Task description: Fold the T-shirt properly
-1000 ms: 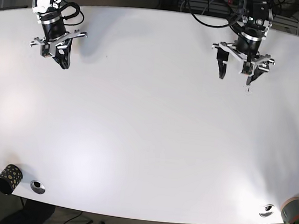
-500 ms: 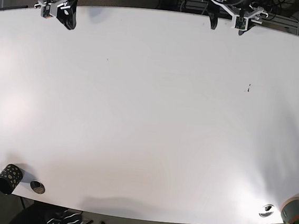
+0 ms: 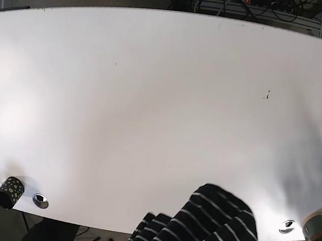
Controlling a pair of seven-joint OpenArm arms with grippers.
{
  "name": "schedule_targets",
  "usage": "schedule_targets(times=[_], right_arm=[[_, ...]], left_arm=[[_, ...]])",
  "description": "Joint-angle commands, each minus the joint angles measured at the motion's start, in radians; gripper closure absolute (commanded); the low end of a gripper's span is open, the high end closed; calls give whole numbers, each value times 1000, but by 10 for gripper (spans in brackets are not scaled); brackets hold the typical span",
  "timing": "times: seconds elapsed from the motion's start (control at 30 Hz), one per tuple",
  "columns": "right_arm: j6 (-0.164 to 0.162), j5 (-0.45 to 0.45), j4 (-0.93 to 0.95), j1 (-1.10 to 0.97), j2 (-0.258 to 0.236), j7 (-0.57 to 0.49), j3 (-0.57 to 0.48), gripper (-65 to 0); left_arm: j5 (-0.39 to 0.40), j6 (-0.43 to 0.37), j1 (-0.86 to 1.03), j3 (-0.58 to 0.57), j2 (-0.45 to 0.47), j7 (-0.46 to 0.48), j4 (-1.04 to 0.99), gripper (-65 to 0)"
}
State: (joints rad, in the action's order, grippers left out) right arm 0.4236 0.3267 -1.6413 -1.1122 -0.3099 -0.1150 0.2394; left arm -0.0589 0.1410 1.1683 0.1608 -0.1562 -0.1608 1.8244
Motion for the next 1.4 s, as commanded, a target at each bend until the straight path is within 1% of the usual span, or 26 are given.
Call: schedule_targets(times=[0.0,0.1,0.2,0.3,0.67,0.7,0.83,0.87,0.93,0.97,1.03,1.07,1.13,1.17,1.2,1.23,1.27,1.3,1.37], right_arm=[[1,15,-4,-19,-7,-35,15,-30],[1,15,-23,-38,-7,-35,15,-29],[1,15,-69,-50,-7,-35,45,-29],[1,15,-89,-41,-5,-35,51,-29],[-1,15,-164,134,-5,-32,51,-30],[-1,15,-170,148,-5,-32,50,-32],[-1,15,-184,206,-5,-30,41,-35],[-1,15,-185,234,-7,-19,24,-35],[-1,15,-204,278,-13,24,2,-35],[1,15,-219,306,-13,70,-5,-35],[1,15,-234,343,-13,125,-12,-36],[10,15,-251,375,-11,168,-12,-36],[50,15,-273,424,-7,232,-13,-65],[70,15,-277,446,-7,255,-13,-94],[102,15,-284,476,-7,294,-13,-147],[120,15,-290,505,-7,323,-13,-190],[133,15,-293,525,-7,341,-13,-219],[149,15,-299,554,-5,372,-13,-263],[171,15,-305,593,-5,410,-13,-298]], left_arm=[[49,-1,26,3,11,31,5,-447],[95,-1,58,-2,23,33,54,-447],[133,-1,83,-2,25,33,142,-447],[136,-1,74,0,25,33,168,-447],[130,-2,-147,3,25,28,168,-454],[130,-2,-158,1,25,27,166,-458],[130,-2,-196,-2,25,27,165,-540],[129,-2,-212,-2,25,27,163,-558],[129,-2,-228,-2,27,22,163,-560],[129,-2,-239,-2,33,4,163,-561],[130,-2,-255,-2,53,-38,165,-561],[130,-2,-271,-2,62,-69,165,-560],[130,-2,-302,-2,70,-107,165,-560],[130,-2,-311,0,70,-119,165,-558],[130,-2,-321,1,71,-132,165,-547],[130,-2,-321,1,76,-135,165,-533],[130,-2,-321,1,76,-135,165,-525],[130,-2,-322,1,76,-135,165,-514],[130,-2,-327,3,76,-135,165,-507]])
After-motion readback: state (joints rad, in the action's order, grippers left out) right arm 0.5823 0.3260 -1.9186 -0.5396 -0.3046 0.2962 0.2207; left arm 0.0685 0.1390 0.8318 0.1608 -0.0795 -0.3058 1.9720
